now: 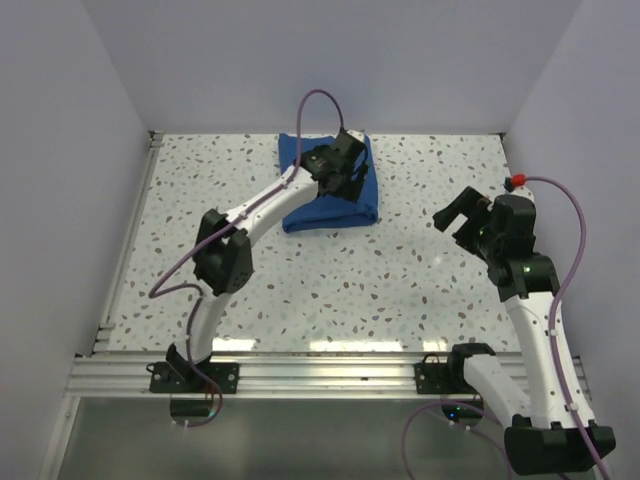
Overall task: Open and lay out the surgical kit
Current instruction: Open the surgical kit at the center of the board.
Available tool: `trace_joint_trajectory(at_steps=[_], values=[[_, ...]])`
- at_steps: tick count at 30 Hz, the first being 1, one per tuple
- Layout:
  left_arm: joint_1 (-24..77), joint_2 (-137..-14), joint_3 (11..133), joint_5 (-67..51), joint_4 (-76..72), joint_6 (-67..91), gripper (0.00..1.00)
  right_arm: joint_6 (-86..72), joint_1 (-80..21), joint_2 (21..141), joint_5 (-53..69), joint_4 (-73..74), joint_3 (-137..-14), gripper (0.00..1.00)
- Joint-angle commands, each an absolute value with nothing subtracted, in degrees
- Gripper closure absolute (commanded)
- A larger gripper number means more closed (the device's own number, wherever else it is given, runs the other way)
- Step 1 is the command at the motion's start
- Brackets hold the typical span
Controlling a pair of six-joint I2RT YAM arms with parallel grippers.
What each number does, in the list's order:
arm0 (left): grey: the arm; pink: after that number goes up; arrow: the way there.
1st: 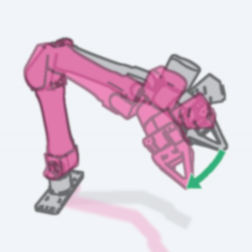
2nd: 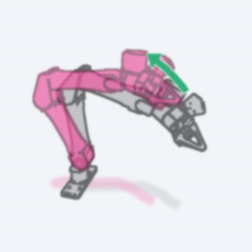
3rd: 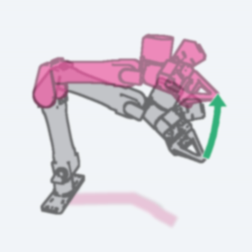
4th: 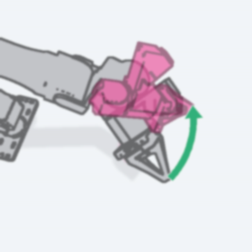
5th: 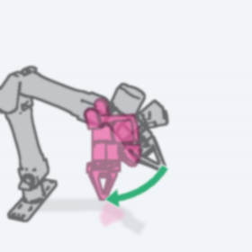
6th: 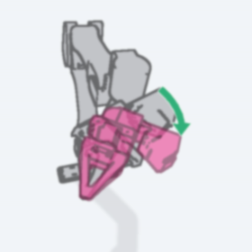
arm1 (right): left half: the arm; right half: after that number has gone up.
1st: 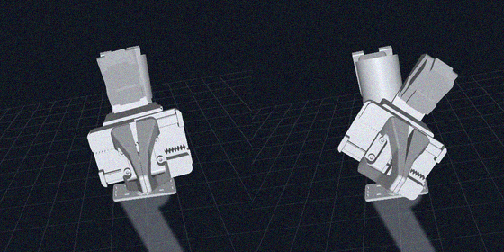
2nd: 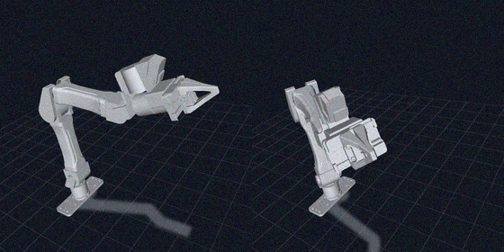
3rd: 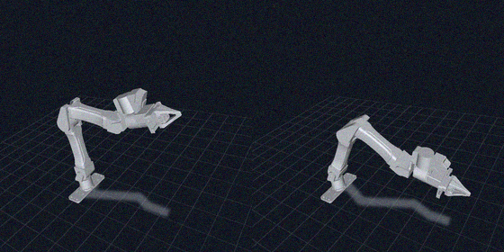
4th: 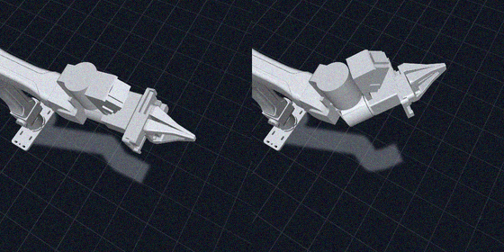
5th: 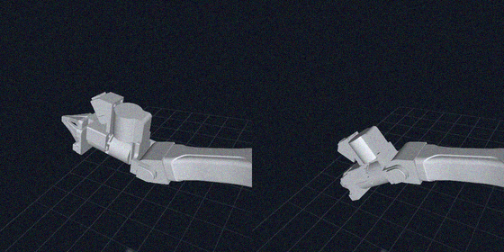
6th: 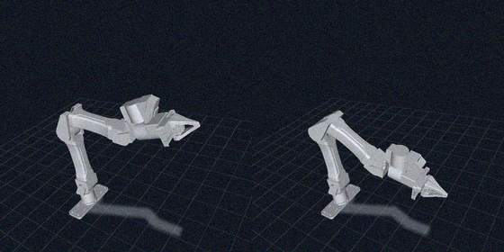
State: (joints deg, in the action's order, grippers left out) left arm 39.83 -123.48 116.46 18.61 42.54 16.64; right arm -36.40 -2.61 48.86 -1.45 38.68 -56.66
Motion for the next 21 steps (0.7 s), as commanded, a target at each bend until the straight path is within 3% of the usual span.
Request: trace_joint_trajectory(at_steps=[1, 4, 10, 20, 21], values=[[40.5, -130.1, 129.7, 24.2, 47.2, 20.6, 0.05, -35.2, -2.8, 48.2, 1.1, 41.4, -57.4, 0.01], [41.7, -134.2, 133.8, 23.6, 46.3, 20.7, 0.05, -33.6, -2.9, 48.3, 0.4, 43.5, -58.2, 0.01], [43.2, -136.0, 130.2, 27.7, 46.0, 23.5, 0.07, -30.9, -4.0, 49.0, -2.6, 46.1, -60.5, 0.01], [42.5, -136.6, 127.0, 33.1, 48.8, 25.7, 0.31, -30.5, -4.8, 49.7, -3.9, 45.4, -59.9, 0.01], [42.4, -136.9, 126.9, 32.6, 49.1, 25.8, 0.37, -30.5, -4.8, 49.8, -3.9, 45.4, -60.0, 0.01]])
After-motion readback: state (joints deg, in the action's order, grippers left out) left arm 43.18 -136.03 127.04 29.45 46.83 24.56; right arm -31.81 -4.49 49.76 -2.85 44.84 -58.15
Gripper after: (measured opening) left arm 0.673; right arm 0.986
